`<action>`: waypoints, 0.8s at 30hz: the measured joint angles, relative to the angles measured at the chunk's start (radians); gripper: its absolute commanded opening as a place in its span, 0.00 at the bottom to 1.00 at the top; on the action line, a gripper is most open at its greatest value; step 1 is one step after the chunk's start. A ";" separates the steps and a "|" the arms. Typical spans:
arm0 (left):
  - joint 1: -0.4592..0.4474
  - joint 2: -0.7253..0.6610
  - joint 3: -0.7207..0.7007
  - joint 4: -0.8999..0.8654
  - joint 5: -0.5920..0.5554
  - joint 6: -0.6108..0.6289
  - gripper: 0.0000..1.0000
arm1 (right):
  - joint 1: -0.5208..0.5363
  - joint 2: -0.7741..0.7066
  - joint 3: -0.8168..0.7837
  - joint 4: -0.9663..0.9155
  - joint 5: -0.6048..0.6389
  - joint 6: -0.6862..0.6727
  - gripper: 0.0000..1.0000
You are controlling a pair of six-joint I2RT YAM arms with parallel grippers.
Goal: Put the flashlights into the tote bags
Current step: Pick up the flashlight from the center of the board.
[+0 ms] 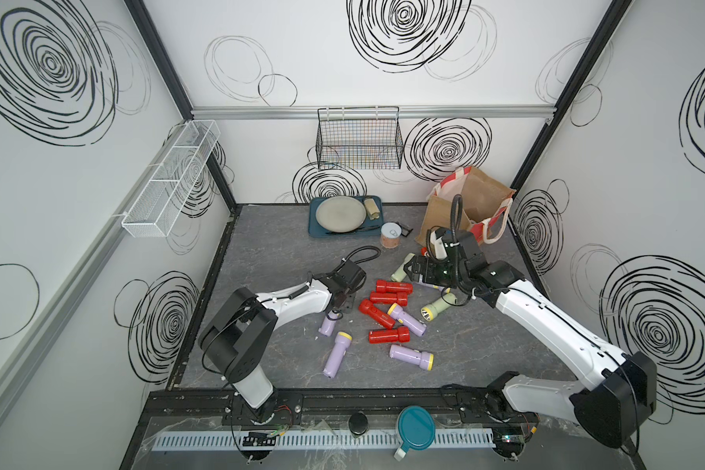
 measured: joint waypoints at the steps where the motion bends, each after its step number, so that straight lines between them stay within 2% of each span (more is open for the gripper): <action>1: 0.003 -0.007 -0.001 0.002 0.004 -0.013 0.15 | -0.002 -0.009 -0.010 0.002 -0.005 -0.001 0.95; 4: 0.011 -0.037 -0.006 0.008 0.021 -0.049 0.07 | -0.003 -0.042 -0.052 0.023 -0.024 -0.006 0.94; 10: 0.047 -0.102 -0.014 0.043 0.043 -0.108 0.00 | -0.003 -0.110 -0.130 0.073 -0.060 -0.008 0.93; 17: 0.116 -0.130 -0.063 0.084 0.088 -0.149 0.00 | -0.002 -0.111 -0.163 0.174 -0.127 -0.023 0.93; 24: 0.220 -0.187 -0.143 0.168 0.198 -0.230 0.00 | 0.021 -0.057 -0.255 0.354 -0.285 -0.070 0.95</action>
